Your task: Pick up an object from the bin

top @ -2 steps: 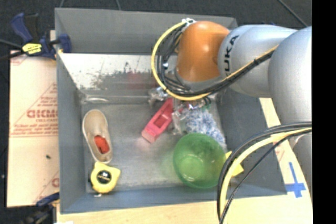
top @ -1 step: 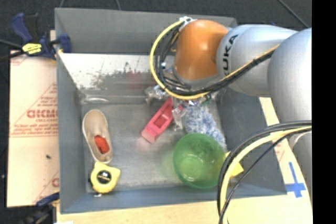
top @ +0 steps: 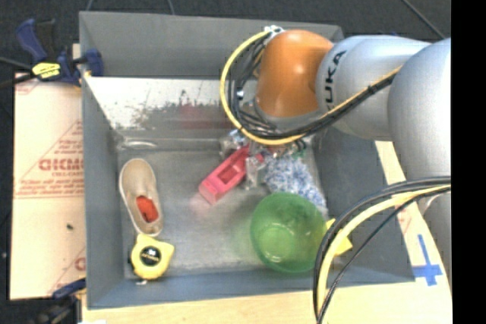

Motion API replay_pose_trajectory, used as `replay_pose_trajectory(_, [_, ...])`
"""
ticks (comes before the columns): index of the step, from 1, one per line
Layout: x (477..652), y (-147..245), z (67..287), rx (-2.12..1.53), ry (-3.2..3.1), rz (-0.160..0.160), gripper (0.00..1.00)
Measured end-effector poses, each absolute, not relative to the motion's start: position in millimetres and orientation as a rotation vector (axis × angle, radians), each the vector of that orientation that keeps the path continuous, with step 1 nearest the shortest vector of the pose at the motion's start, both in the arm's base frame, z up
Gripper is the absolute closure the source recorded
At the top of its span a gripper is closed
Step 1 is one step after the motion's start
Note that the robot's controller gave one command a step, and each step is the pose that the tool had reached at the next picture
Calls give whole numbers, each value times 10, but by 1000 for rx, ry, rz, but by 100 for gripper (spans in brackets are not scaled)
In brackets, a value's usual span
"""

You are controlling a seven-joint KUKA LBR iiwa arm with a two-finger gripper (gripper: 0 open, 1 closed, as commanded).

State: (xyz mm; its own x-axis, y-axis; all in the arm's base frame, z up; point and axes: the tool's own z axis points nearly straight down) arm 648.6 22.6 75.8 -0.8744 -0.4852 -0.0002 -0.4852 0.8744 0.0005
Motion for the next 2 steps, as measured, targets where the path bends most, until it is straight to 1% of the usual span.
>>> replay_pose_trajectory(1, [6486, 226, 760, -786, 3041, 1, 100])
replay_pose_trajectory(2, [6472, 222, 947, -785, 3045, 2, 100])
